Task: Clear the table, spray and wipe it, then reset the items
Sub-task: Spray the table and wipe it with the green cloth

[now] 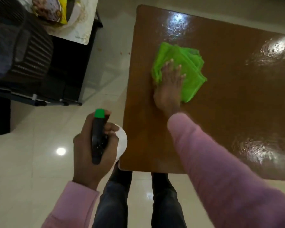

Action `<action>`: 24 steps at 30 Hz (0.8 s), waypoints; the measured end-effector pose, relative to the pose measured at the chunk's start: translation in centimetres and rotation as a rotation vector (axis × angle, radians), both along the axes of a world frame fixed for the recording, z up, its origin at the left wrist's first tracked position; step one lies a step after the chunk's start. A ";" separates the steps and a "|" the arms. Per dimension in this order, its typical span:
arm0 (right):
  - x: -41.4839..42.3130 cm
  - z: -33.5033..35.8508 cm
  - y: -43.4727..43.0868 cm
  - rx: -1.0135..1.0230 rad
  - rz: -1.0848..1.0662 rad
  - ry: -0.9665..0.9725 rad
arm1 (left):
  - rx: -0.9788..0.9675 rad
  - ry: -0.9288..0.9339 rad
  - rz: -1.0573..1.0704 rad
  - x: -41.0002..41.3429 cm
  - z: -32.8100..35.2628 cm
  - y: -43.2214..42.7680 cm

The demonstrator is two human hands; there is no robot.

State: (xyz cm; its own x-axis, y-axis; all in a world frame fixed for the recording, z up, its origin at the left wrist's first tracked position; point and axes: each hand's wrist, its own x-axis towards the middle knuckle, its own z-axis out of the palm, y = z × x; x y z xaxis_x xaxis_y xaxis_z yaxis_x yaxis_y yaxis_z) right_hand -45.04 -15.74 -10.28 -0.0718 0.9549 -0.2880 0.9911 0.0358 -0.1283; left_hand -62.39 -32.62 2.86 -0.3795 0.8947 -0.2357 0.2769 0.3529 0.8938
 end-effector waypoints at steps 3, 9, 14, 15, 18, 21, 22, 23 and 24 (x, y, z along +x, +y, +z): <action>-4.1 0.3 -12.7 -0.100 0.345 0.149 | -0.017 0.272 -0.038 -1.9 -0.9 0.7; 3.5 0.9 -24.3 -0.192 0.456 0.169 | -0.060 0.457 -0.142 -4.0 -0.8 0.3; 19.5 1.1 -21.5 -0.136 -0.246 0.055 | -0.011 0.344 -0.156 -1.3 -1.3 -0.4; 21.6 1.4 -20.6 -0.151 -0.344 0.066 | 0.009 0.309 -0.166 -0.3 -1.2 -0.5; 19.7 1.4 -20.1 -0.150 -0.486 0.084 | 0.016 0.246 -0.169 2.9 -1.1 -0.8; 10.4 1.4 -23.6 -0.171 -0.333 0.114 | 0.041 0.226 -0.165 5.1 -0.9 -0.8; 7.3 1.5 -25.3 -0.184 -0.189 0.127 | 0.063 0.209 -0.164 5.4 -1.0 -0.8; 4.8 1.6 -27.0 -0.193 -0.031 0.142 | 0.083 0.197 -0.167 5.5 -1.1 -0.8; 3.4 1.6 -28.3 -0.200 0.095 0.160 | 0.102 0.196 -0.171 5.6 -1.2 -0.8</action>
State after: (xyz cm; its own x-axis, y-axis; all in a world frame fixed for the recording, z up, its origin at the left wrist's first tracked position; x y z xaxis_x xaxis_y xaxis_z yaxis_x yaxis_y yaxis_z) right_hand -41.67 -44.07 -8.68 -0.2177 0.8671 -0.4480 0.9512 0.0857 -0.2964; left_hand -56.84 -33.43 1.64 -0.2507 0.9649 -0.0777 0.4956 0.1969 0.8459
